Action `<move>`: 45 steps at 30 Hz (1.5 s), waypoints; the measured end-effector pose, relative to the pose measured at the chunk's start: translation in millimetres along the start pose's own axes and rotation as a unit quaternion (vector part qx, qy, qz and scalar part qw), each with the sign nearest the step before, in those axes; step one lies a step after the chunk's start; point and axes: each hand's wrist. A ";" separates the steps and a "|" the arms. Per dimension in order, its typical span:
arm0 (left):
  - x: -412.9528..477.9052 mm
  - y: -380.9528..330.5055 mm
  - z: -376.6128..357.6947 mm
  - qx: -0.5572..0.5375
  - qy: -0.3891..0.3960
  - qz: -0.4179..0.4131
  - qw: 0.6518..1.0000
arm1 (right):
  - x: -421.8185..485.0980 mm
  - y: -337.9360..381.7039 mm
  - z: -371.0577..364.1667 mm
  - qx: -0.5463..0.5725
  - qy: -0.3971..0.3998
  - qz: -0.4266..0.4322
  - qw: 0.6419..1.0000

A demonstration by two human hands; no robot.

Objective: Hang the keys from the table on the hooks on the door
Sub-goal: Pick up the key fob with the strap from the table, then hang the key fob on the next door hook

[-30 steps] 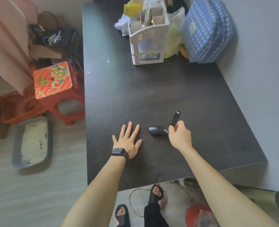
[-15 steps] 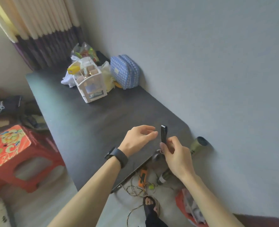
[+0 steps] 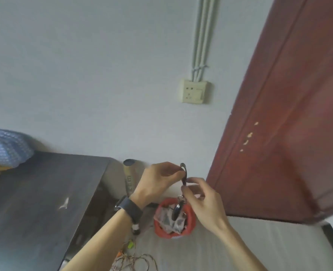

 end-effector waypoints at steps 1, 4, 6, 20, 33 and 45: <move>15.1 -17.4 -20.2 0.007 0.029 -0.011 0.999 | -11.1 -8.3 26.3 0.020 -0.022 -0.004 1.000; 58.8 -69.2 -83.2 0.052 0.102 -0.041 0.993 | -42.3 -34.2 107.1 0.052 -0.083 -0.003 0.995; 87.1 -104.1 -127.0 0.075 0.136 -0.064 0.986 | -62.3 -51.5 162.3 0.064 -0.111 -0.002 0.992; 235.9 -308.7 -360.1 0.169 0.195 -0.208 0.944 | -162.2 -96.5 470.7 -0.033 -0.273 -0.023 0.961; 353.5 -471.4 -403.8 0.144 0.125 -0.307 0.932 | -93.4 -63.8 655.9 -0.128 -0.352 0.066 0.925; 438.0 -565.3 -359.8 0.453 -0.378 -0.392 0.706 | -12.0 14.6 789.3 -0.158 -0.342 0.151 0.914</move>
Point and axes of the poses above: each hand's wrist, its own x-axis towards the middle knuckle, its own z-axis out of the back of the hand, y = z × x, and after that the axes turned 15 degrees about y, right-handed
